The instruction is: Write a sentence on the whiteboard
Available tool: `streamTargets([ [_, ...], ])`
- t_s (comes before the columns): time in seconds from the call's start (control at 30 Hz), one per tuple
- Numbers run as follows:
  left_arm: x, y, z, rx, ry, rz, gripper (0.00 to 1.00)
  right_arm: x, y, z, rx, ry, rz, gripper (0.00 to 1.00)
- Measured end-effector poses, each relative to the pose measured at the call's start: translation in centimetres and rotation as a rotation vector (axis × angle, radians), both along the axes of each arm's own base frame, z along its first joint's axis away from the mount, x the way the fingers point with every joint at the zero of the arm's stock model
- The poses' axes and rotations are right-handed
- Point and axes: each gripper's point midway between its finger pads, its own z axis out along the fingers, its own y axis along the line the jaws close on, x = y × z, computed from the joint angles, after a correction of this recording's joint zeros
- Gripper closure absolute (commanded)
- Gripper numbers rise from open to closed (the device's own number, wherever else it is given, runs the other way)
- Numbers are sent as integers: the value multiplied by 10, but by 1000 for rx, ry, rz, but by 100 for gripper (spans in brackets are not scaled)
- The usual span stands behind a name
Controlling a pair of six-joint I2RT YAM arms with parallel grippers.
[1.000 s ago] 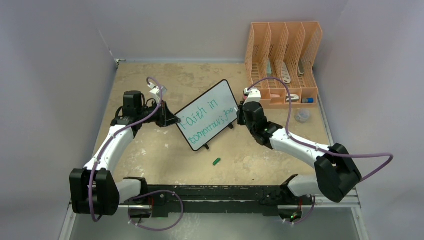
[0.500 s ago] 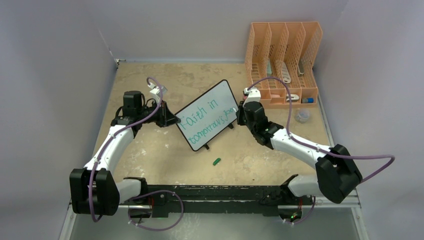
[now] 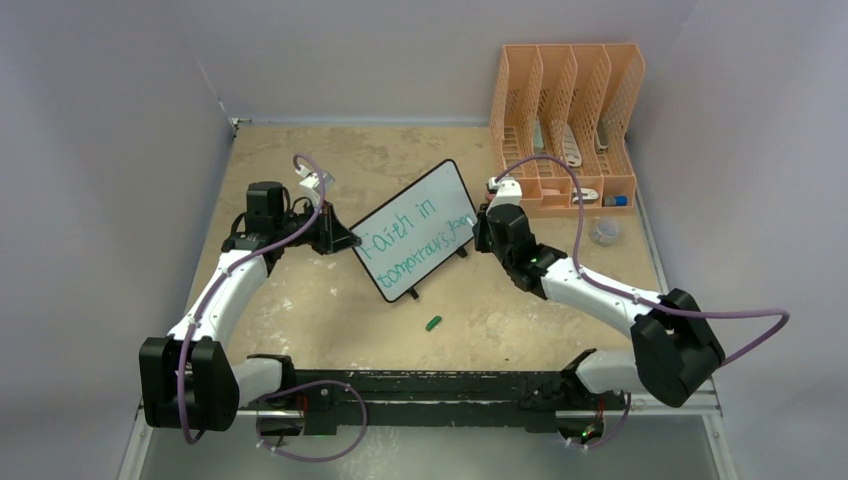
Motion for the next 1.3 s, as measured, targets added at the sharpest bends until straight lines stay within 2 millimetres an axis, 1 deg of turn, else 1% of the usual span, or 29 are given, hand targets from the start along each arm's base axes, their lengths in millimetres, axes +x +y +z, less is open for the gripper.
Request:
streamTargets([
  [0.5, 0, 0, 0, 0, 0, 0, 100, 1, -2, -5, -12, 8, -11, 100],
  [1.0, 0, 0, 0, 0, 0, 0, 100, 2, -4, -4, -19, 3, -24, 100],
  [1.1, 0, 0, 0, 0, 0, 0, 100, 3, -4, -1, -19, -3, -23, 100],
  [1.3, 0, 0, 0, 0, 0, 0, 100, 11, 2, 17, 5, -42, -21, 100],
])
